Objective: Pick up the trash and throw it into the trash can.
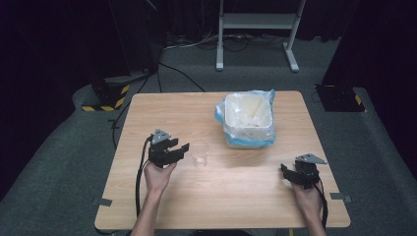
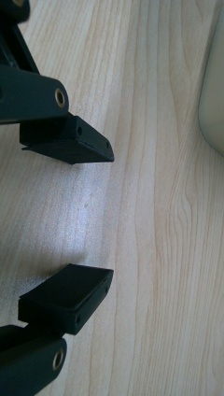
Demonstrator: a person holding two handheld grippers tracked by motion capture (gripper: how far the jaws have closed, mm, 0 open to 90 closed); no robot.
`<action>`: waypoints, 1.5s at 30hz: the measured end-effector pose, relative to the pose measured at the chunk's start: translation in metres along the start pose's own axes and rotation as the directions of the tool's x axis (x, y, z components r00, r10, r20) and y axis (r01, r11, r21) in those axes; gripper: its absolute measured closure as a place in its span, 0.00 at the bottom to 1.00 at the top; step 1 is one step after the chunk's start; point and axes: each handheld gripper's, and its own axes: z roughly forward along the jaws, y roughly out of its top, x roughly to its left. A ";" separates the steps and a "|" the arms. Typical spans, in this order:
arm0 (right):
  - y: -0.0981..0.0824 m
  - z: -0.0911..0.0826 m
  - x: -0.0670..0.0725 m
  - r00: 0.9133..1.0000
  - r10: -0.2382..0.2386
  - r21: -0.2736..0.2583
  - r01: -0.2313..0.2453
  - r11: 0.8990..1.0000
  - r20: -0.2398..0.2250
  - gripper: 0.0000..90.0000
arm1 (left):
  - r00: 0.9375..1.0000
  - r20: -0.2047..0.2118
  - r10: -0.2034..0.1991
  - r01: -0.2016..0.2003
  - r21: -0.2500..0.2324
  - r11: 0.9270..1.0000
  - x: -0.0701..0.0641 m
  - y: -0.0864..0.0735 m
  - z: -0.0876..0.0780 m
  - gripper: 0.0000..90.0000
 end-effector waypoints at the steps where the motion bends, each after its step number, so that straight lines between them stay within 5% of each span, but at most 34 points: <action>1: 0.000 0.000 0.000 1.000 0.000 0.000 0.000 1.000 0.000 0.41 | 1.000 0.001 0.004 -0.004 0.004 1.000 0.000 0.001 0.002 0.53; 21: 0.000 0.000 0.000 1.000 0.000 0.000 0.000 1.000 0.000 0.41 | 1.000 0.008 0.007 -0.008 0.070 0.997 -0.003 0.003 0.034 0.74; 37: 0.000 0.000 0.000 1.000 0.000 0.000 0.000 1.000 0.000 0.41 | 0.999 0.030 0.010 -0.012 0.067 0.998 -0.006 0.002 0.037 0.92; 45: 0.000 0.000 0.000 1.000 0.000 0.000 0.000 1.000 0.000 0.41 | 0.999 0.047 0.018 -0.020 0.051 0.998 -0.008 0.003 0.034 0.94</action>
